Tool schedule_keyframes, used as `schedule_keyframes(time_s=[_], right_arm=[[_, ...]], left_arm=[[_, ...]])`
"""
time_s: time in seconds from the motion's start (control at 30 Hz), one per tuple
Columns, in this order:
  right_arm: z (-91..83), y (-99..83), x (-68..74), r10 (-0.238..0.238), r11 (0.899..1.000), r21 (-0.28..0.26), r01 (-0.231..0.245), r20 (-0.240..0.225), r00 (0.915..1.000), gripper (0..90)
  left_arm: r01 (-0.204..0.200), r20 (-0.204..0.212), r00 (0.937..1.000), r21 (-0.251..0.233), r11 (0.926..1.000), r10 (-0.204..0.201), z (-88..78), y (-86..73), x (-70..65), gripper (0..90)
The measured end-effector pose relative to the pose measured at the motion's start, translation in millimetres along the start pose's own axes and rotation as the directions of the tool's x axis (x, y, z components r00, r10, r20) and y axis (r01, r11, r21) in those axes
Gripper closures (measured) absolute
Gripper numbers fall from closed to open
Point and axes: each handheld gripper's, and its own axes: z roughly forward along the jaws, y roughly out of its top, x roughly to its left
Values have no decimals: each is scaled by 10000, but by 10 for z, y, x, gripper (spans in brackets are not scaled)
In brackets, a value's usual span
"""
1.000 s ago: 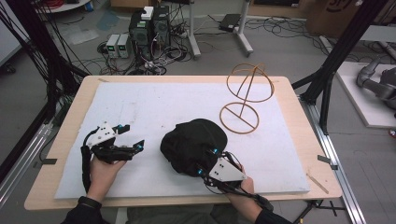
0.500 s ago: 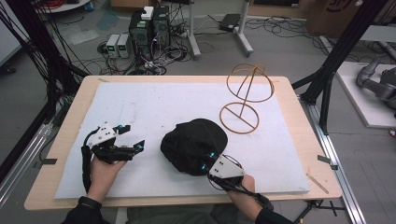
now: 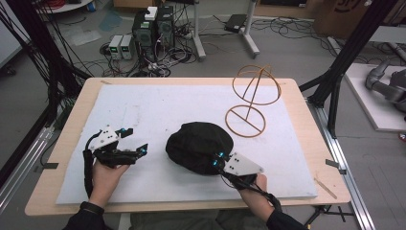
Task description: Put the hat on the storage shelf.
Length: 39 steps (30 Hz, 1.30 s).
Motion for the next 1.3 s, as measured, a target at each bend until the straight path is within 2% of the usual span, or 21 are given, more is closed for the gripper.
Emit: schedule_keyframes(time_s=[0.2,0.47,0.57,0.73,1.03,1.13,1.2,1.3], right_arm=[[-83,107,-73,23,9991,-426,-13,227,9997,886],[-189,273,-152,-210,9947,-994,256,468,9987,886],[-240,351,-199,-164,9915,-1285,222,462,9988,886],[-264,486,-259,-480,9833,-1738,530,324,9983,886],[-196,739,-347,-1015,9720,-2112,1029,175,9947,886],[-166,839,-444,-1110,9677,-2252,1137,245,9935,887],[-141,916,-573,-1195,9613,-2454,1251,376,9921,887],[-105,1018,-803,-930,9577,-2692,1019,457,9946,887]], left_arm=[[5,-28,10000,-24,10000,-5,-5,2,-4,154],[36,-57,10000,-44,10000,-36,-13,1,3,155],[28,-78,10000,-29,10000,-29,-18,0,10,155],[47,-90,9999,-41,10000,-48,-16,-1,11,155],[62,-35,10000,-21,10000,-62,-9,-4,9,155],[48,-41,10000,-31,10000,-49,-11,-4,9,155],[58,-36,10000,-24,10000,-58,-11,-6,10,155],[58,-35,10000,-19,10000,-58,-11,-9,10,155]])
